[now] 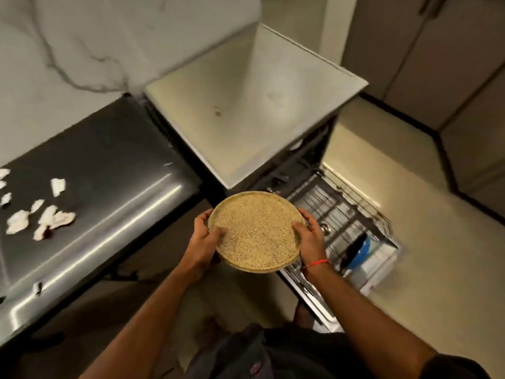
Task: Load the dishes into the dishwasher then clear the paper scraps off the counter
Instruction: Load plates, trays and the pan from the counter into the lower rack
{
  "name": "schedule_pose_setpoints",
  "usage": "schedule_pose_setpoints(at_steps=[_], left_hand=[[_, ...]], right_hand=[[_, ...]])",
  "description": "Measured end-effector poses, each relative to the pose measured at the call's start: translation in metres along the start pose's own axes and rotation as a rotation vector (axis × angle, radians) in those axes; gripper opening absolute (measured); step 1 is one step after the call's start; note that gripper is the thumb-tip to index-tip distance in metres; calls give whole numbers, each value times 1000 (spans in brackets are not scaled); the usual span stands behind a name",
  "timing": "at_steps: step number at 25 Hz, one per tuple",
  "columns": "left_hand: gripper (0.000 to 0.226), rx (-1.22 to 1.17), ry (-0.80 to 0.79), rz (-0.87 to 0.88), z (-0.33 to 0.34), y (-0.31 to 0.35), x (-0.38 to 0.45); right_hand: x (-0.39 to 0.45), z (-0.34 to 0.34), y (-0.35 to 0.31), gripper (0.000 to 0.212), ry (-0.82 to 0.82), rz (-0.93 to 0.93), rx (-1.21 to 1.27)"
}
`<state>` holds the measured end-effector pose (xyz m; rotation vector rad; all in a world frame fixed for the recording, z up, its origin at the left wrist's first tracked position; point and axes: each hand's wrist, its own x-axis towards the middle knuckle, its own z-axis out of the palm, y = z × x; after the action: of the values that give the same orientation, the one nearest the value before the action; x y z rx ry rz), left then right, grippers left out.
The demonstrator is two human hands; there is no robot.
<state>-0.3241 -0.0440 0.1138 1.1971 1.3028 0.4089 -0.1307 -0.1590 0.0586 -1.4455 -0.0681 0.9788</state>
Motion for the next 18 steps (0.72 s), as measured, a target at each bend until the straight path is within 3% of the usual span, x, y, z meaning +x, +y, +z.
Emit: schedule_pose_setpoints(at_steps=[4,8,12,15,18], left_hand=[[30,319,44,-87,76,7,56],[31,485,4,-93,131,-7,154],[29,608,18,-168,188,-71,277],[31,732,88,-206,214,-132,370],[42,1008,129,-149,227,-199,456]], right_hand=[[29,-63,15,34,92,127,-54],[81,-91,33,62,-91,188,-53],[161,-115,93,105,-169,322,-196],[224,-125,137,108,-164,348,-243],[284,-130,194,107,-159,374,-333]])
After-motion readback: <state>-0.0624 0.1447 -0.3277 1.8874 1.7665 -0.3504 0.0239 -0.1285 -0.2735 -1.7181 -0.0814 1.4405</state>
